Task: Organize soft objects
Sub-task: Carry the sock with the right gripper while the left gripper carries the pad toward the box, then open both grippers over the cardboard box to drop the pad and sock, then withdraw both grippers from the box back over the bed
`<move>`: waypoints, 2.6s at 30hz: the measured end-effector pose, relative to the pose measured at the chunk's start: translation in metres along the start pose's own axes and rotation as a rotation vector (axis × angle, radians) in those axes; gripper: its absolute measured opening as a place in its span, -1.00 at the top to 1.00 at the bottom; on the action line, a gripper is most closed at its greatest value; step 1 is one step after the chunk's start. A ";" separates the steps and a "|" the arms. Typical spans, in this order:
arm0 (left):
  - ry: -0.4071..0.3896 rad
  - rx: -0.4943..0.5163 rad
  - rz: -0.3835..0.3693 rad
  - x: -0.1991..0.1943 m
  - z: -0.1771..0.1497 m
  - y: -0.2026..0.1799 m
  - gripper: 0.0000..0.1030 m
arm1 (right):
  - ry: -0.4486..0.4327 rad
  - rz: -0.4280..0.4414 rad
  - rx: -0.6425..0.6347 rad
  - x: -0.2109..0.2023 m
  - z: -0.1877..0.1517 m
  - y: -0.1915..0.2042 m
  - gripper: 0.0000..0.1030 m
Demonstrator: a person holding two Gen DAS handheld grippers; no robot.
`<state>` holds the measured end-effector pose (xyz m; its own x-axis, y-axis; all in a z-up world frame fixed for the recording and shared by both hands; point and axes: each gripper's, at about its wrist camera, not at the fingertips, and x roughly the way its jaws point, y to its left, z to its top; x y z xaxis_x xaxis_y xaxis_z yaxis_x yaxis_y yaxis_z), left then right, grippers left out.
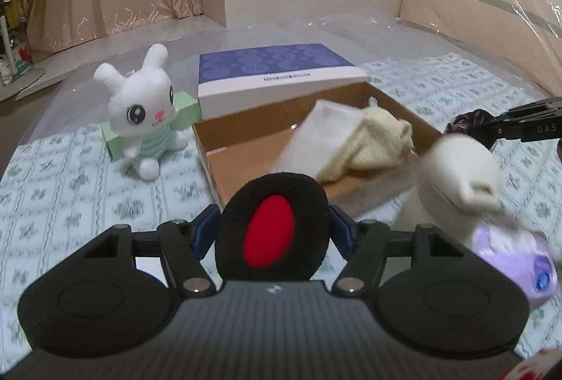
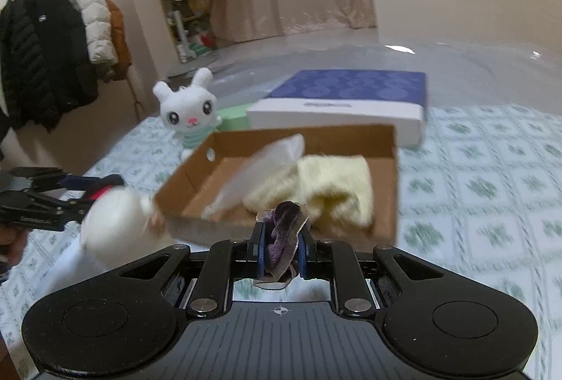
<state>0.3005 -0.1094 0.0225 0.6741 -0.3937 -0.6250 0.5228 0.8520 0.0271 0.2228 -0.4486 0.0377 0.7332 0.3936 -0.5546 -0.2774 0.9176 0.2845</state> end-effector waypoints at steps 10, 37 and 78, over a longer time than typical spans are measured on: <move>-0.021 0.000 -0.035 0.054 0.034 0.023 -0.24 | 0.032 0.148 -0.029 0.069 0.045 -0.007 0.66; 0.025 0.000 0.019 0.081 0.027 0.025 -0.64 | 0.006 0.087 0.024 0.087 0.041 -0.018 -0.15; 0.002 -0.193 0.223 -0.199 -0.142 -0.026 -0.64 | -0.042 -0.035 0.059 -0.099 -0.126 0.186 -0.15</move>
<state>0.0792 -0.0041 0.0351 0.7602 -0.1890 -0.6215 0.2529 0.9674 0.0152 0.0208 -0.3095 0.0471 0.7677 0.3575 -0.5318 -0.2147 0.9254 0.3122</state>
